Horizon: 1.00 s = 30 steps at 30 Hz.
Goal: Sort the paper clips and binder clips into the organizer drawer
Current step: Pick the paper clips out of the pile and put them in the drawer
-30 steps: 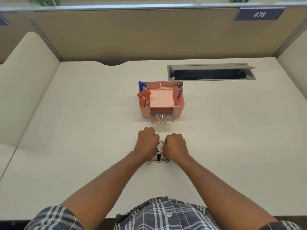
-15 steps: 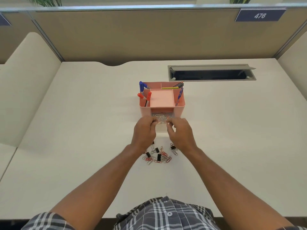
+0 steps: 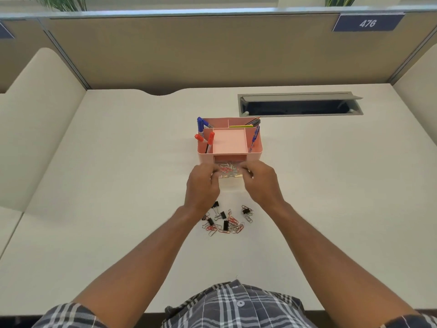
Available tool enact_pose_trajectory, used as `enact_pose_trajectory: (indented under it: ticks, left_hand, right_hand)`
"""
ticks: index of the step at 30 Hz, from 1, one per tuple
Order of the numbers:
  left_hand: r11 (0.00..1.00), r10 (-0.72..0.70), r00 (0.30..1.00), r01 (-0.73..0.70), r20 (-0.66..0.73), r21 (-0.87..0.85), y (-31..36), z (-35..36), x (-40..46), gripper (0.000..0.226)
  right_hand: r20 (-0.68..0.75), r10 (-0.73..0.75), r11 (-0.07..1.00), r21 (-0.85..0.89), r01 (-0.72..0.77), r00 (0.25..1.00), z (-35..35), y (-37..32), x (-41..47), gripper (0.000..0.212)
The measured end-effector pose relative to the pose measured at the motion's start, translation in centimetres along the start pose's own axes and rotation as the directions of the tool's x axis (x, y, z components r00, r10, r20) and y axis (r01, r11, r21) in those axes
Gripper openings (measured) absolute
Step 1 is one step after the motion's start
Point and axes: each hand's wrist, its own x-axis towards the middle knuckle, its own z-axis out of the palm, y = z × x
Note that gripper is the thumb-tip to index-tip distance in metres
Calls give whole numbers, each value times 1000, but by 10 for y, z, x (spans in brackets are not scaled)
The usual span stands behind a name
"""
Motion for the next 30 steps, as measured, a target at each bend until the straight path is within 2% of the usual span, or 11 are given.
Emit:
enact_pose_trajectory:
  ticks: [3, 6, 8, 13, 15, 18, 21, 27, 30]
  left_hand:
    - [997, -10, 996, 3, 85, 77, -13, 4, -30, 15]
    - [976, 11, 957, -74, 291, 206, -18, 15, -51, 19]
    - [957, 16, 923, -125, 384, 261, -14, 24, -55, 21]
    - [939, 16, 858, -189, 513, 287, 4, 44, -49, 36]
    - [908, -2, 820, -238, 573, 344, 7, 47, -44, 31]
    - [878, -25, 812, -261, 583, 401, 5, 48, -42, 19]
    - [885, -41, 842, -219, 538, 410, 2, 46, -44, 14]
    - [921, -134, 890, -51, 437, 385, -5, 36, -42, 15]
    - [916, -194, 905, 30, 377, 400, -9, 30, -38, 14]
  right_hand:
    - [203, 214, 967, -182, -178, 956, 0, 25, -24, 23]
    - [363, 360, 912, -331, -243, 859, 8, 47, -49, 31]
    - [408, 373, 903, -367, -224, 834, 15, 51, -60, 29]
    - [374, 289, 932, -319, -170, 881, 32, 44, -68, 22]
    - [377, 267, 944, -287, -162, 887, 36, 42, -67, 18]
    - [390, 259, 946, -285, -151, 884, 39, 42, -65, 14]
    - [380, 258, 947, -284, -153, 888, 38, 42, -64, 10]
    - [380, 267, 949, -266, -172, 886, 34, 43, -58, 16]
    - [332, 321, 945, -174, -277, 887, 32, 47, -57, 18]
